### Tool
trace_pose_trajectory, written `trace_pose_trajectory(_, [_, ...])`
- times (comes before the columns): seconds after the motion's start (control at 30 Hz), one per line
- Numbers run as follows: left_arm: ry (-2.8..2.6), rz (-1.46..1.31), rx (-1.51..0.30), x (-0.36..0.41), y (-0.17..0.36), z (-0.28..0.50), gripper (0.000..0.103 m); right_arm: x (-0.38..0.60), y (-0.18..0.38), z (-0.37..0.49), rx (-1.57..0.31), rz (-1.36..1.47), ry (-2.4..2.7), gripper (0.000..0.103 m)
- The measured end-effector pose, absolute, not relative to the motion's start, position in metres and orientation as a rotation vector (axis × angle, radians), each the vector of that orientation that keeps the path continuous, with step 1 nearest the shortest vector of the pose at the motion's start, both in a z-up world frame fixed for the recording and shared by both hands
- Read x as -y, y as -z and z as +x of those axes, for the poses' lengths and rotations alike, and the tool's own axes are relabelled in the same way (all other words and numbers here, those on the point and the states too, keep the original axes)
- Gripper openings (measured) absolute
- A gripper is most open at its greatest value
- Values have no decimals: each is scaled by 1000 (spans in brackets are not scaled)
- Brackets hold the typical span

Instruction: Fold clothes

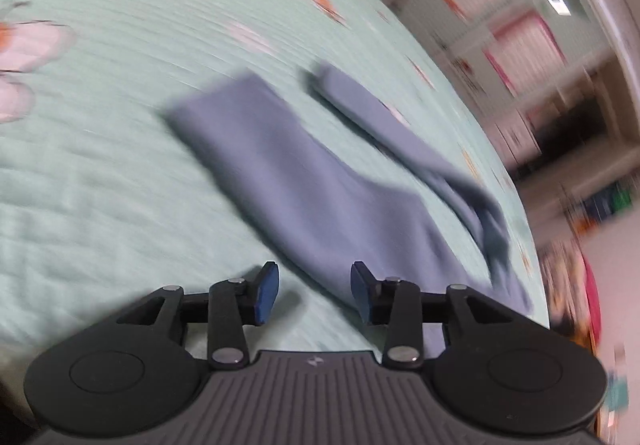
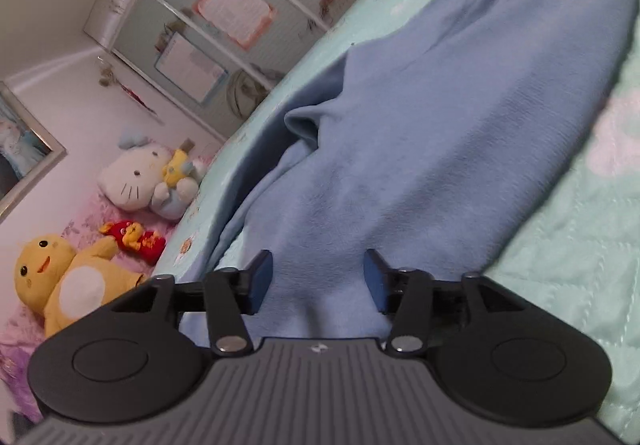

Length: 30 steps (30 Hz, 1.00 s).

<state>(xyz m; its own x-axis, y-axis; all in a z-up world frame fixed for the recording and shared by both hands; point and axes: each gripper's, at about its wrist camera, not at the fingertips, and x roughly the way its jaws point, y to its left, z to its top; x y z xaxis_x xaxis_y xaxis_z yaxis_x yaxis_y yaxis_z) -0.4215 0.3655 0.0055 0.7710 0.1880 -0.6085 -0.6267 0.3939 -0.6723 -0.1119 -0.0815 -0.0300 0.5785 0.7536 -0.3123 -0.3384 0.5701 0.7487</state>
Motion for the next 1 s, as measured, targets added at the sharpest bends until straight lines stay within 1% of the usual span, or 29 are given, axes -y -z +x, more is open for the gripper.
trace_pose_trajectory(0.07, [-562,-1080,-448,-375,-2,-427,42,87,30,-108,-685,738,-711,40])
trace_pose_trajectory(0.1, [-567,-1087,-437,-379,-1,-427,42,88,31,-108,-687,737,-712,39])
trace_pose_trajectory(0.43, [-605,-1083,-382,-398,1,-413,43,88,31,-112,-687,704,-723,39])
trace_pose_trajectory(0.47, [-609,-1078,-382,-399,1,-412,40,88,31,-112,-686,704,-724,39])
trace_pose_trajectory(0.53, [-623,-1049,-397,-401,-2,-410,26,86,32,-112,-685,704,-725,39])
trace_pose_trajectory(0.57, [-635,-1027,-410,-400,-5,-411,8,84,32,-112,-685,706,-726,39])
trace_pose_trajectory(0.67, [-650,-982,-420,-392,-19,-422,4,83,33,-110,-684,718,-732,39])
trace_pose_trajectory(0.83, [-673,-849,-452,-371,-48,-441,4,82,33,-110,-683,726,-735,39])
trace_pose_trajectory(1.0, [-723,-870,-546,-365,-37,-451,5,82,33,-110,-681,737,-739,39])
